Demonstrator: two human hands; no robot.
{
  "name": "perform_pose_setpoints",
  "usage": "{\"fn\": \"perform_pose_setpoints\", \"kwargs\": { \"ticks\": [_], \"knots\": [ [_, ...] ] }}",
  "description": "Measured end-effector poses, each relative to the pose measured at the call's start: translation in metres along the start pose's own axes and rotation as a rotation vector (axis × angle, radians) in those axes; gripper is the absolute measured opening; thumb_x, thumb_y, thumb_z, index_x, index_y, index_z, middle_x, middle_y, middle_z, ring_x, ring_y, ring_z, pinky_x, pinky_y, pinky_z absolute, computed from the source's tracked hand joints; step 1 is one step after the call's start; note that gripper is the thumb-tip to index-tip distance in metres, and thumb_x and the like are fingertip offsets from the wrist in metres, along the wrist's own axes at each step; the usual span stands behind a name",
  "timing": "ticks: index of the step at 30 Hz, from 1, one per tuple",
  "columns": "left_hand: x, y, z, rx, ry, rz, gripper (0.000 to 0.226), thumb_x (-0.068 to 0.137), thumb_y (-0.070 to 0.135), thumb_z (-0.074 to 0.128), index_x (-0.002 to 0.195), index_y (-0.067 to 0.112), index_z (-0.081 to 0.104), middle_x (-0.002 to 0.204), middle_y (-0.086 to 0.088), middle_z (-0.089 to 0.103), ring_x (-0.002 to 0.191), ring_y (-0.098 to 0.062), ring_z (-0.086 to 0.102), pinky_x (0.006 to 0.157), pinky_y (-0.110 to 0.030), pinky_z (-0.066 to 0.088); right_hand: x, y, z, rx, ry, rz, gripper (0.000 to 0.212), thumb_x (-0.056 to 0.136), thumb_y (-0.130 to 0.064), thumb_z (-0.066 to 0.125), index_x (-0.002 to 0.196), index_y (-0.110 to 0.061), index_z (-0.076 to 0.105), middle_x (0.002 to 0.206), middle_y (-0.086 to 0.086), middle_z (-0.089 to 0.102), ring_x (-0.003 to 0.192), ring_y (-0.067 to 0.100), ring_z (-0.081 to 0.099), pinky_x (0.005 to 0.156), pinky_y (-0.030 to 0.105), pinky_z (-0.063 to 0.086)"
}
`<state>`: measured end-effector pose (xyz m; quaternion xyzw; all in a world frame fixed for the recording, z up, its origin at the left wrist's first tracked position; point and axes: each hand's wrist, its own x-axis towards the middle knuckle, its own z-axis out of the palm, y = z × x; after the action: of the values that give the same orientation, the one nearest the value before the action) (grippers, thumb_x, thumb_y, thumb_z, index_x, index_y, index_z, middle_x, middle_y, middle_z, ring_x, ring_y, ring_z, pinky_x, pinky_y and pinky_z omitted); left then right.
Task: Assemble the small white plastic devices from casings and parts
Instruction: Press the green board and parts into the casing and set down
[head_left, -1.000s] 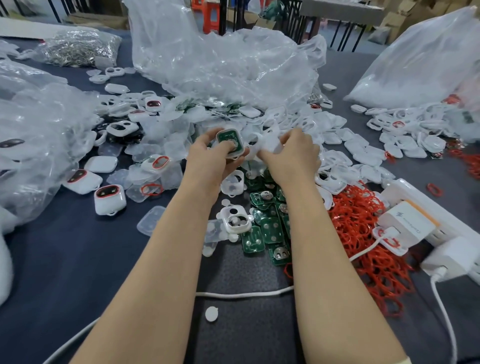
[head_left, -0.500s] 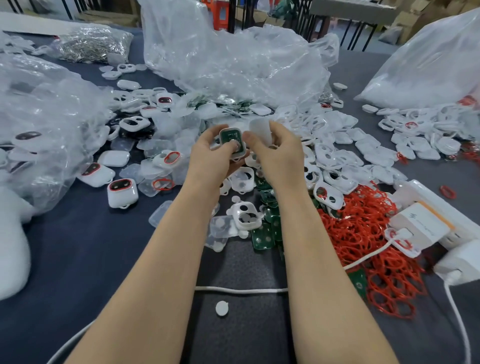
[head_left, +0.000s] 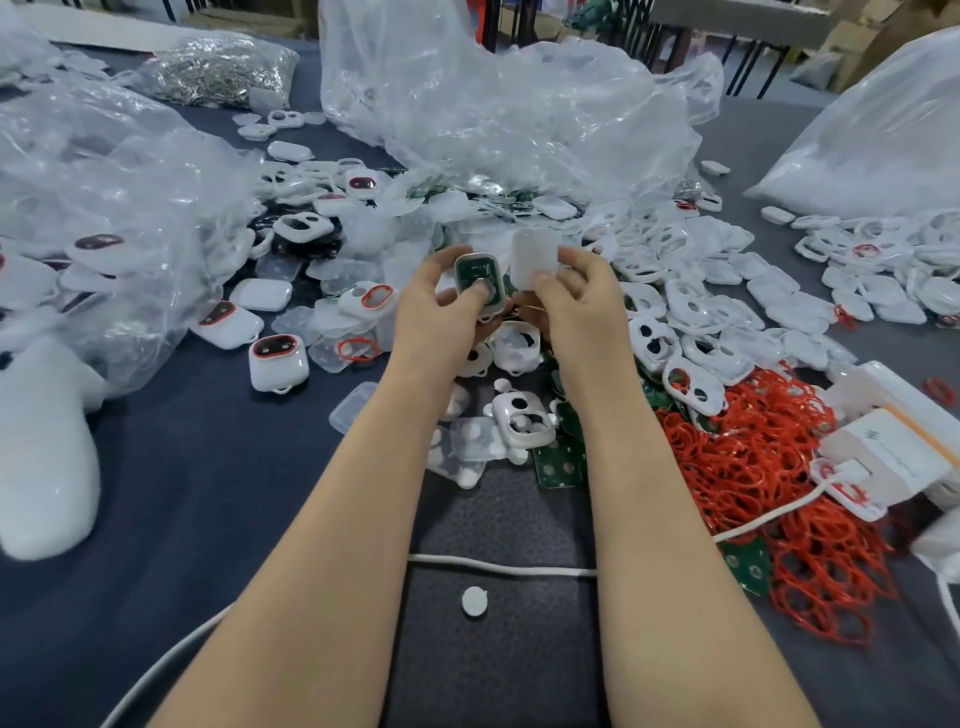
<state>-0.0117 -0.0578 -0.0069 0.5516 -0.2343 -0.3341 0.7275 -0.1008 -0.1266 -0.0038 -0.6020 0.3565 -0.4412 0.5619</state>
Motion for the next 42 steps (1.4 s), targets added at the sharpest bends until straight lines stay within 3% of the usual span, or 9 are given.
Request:
{"fn": "perform_pose_setpoints", "kwargs": {
  "ticks": [5,8,16,21,26,31,35,38,42],
  "knots": [
    [0.001,0.002,-0.001,-0.058,0.001,-0.045,0.023,0.097,0.004,0.047,0.111,0.021,0.056,0.091,-0.005,0.066,0.075,-0.013,0.069,0.071,-0.024,0.059,0.000,-0.006,-0.005,0.226,-0.038,0.066,0.019,0.097,0.000,0.044,0.110,-0.012,0.051,0.098,0.010,0.052,0.066,0.013,0.069,0.061,0.024,0.057],
    [0.001,0.004,-0.001,-0.140,-0.004,-0.103,0.017,0.101,0.012,0.042,0.099,0.021,0.057,0.099,-0.010,0.066,0.077,-0.019,0.071,0.072,-0.029,0.059,0.002,-0.007,-0.009,0.187,-0.034,0.031,0.025,0.097,0.000,0.044,0.110,-0.016,0.058,0.097,0.011,0.048,0.062,0.008,0.063,0.059,0.020,0.053],
    [0.002,0.001,-0.003,-0.056,-0.024,-0.098,0.006,0.099,0.015,0.049,0.098,0.019,0.054,0.101,-0.013,0.068,0.080,-0.023,0.072,0.072,-0.030,0.059,0.006,-0.003,-0.011,0.190,0.077,0.044,0.017,0.092,-0.003,0.057,0.106,-0.012,0.054,0.078,0.003,0.060,0.059,0.009,0.056,0.056,0.017,0.048],
    [0.002,0.005,0.000,-0.108,-0.012,-0.178,0.022,0.103,0.027,0.040,0.106,0.013,0.056,0.102,-0.019,0.069,0.071,-0.023,0.072,0.065,-0.029,0.060,0.000,-0.010,-0.013,0.139,-0.046,-0.003,0.022,0.093,-0.004,0.056,0.093,-0.025,0.064,0.080,0.000,0.055,0.063,0.008,0.053,0.053,0.018,0.047],
    [0.002,0.007,0.002,-0.055,-0.058,-0.251,0.031,0.102,0.028,0.039,0.120,0.010,0.057,0.103,-0.020,0.069,0.078,-0.026,0.072,0.066,-0.029,0.060,-0.006,-0.016,-0.011,-0.076,-0.193,-0.091,0.019,0.094,-0.004,0.054,0.098,-0.018,0.066,0.080,-0.004,0.062,0.054,-0.005,0.054,0.049,0.011,0.043],
    [0.001,0.006,0.002,-0.042,-0.072,-0.244,0.029,0.103,0.026,0.040,0.116,0.011,0.060,0.109,-0.018,0.067,0.079,-0.021,0.070,0.065,-0.027,0.058,-0.006,-0.014,-0.009,-0.276,-0.214,-0.157,0.018,0.094,-0.008,0.056,0.099,-0.022,0.066,0.090,-0.008,0.064,0.080,0.002,0.058,0.064,0.009,0.047],
    [-0.001,0.007,0.002,-0.044,-0.087,-0.227,0.024,0.103,0.022,0.039,0.105,0.015,0.061,0.104,-0.013,0.068,0.070,-0.016,0.070,0.064,-0.025,0.058,-0.005,-0.012,-0.008,-0.313,-0.198,-0.179,0.018,0.093,-0.010,0.057,0.098,-0.025,0.066,0.086,-0.015,0.060,0.067,0.000,0.050,0.064,0.012,0.045],
    [-0.003,0.007,0.002,-0.060,-0.119,-0.212,0.025,0.103,0.015,0.037,0.097,0.017,0.060,0.096,-0.009,0.068,0.065,-0.012,0.070,0.063,-0.025,0.057,-0.003,-0.009,-0.007,-0.317,-0.191,-0.187,0.019,0.093,-0.010,0.056,0.101,-0.024,0.067,0.099,-0.003,0.063,0.073,0.006,0.056,0.066,0.014,0.048],
    [-0.003,0.006,0.001,-0.039,-0.170,-0.185,0.023,0.103,0.012,0.037,0.112,0.014,0.058,0.101,-0.008,0.066,0.070,-0.011,0.070,0.064,-0.022,0.056,0.000,-0.004,-0.007,-0.358,-0.184,-0.165,0.022,0.095,-0.017,0.055,0.110,-0.027,0.068,0.120,0.011,0.058,0.101,0.021,0.060,0.090,0.033,0.052]
  ]
}}
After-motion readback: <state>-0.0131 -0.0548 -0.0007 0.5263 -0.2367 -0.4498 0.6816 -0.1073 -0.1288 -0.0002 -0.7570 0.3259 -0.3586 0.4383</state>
